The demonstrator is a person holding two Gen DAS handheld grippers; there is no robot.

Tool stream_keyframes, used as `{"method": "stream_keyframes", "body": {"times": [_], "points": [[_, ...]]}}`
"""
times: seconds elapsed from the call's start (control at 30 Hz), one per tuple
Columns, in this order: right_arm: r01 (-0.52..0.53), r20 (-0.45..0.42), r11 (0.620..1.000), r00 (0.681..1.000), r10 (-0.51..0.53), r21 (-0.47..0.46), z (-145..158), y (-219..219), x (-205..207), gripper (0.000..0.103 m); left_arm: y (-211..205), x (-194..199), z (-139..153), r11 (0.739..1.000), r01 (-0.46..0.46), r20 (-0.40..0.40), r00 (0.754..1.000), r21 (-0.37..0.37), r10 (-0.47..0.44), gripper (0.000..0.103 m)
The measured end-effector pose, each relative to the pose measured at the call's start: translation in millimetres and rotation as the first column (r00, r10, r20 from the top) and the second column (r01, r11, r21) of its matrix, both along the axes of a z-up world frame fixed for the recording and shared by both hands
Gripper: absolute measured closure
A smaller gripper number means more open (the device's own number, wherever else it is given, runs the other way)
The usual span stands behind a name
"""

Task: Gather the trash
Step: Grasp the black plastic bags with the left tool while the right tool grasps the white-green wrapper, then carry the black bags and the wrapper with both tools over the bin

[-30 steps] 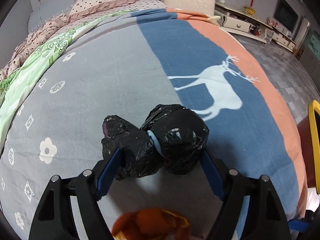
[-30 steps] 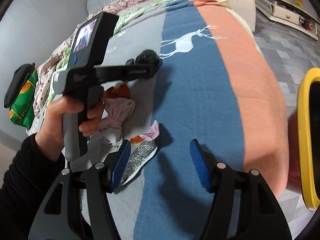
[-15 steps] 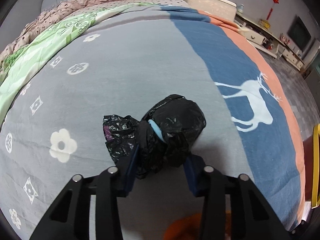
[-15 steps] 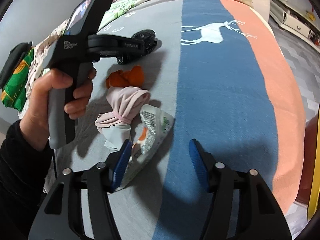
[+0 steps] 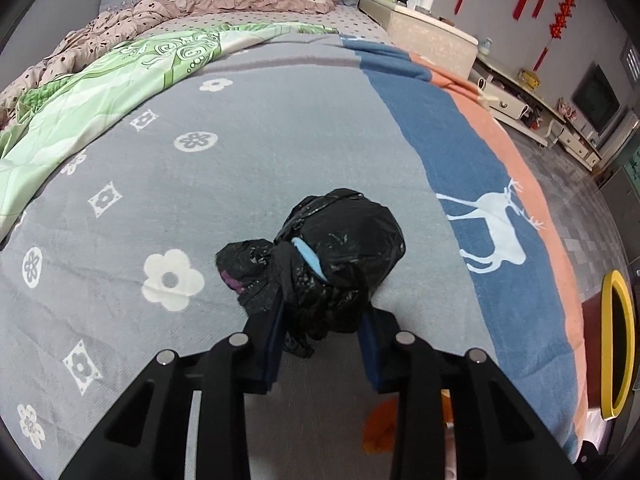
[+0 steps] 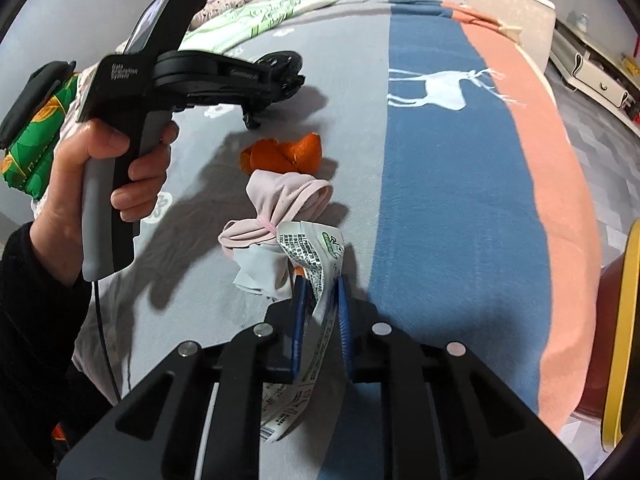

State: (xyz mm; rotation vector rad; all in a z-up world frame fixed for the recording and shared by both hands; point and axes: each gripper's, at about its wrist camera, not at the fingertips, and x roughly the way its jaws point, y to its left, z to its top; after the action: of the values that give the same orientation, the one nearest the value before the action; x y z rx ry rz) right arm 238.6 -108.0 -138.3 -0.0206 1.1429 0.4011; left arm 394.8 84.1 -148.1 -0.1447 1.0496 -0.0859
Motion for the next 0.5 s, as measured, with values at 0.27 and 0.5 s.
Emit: {"method": "stream_keyframes", "body": {"times": [0.27, 0.5], "points": [[0.055, 0.046, 0.998, 0.997, -0.057, 0.041, 23.5, -28.4, -13.9, 0.088, -10.9, -23.6, 27.2, 1.0, 0.019, 0.044, 0.999, 0.009, -0.019, 0.073], [0.114, 0.107, 0.989, 0.986, -0.125, 0.097, 55.5, -58.1, -33.6, 0.088, -28.6, -46.6, 57.7, 0.999, 0.049, 0.079, 0.996, -0.017, -0.047, 0.073]]}}
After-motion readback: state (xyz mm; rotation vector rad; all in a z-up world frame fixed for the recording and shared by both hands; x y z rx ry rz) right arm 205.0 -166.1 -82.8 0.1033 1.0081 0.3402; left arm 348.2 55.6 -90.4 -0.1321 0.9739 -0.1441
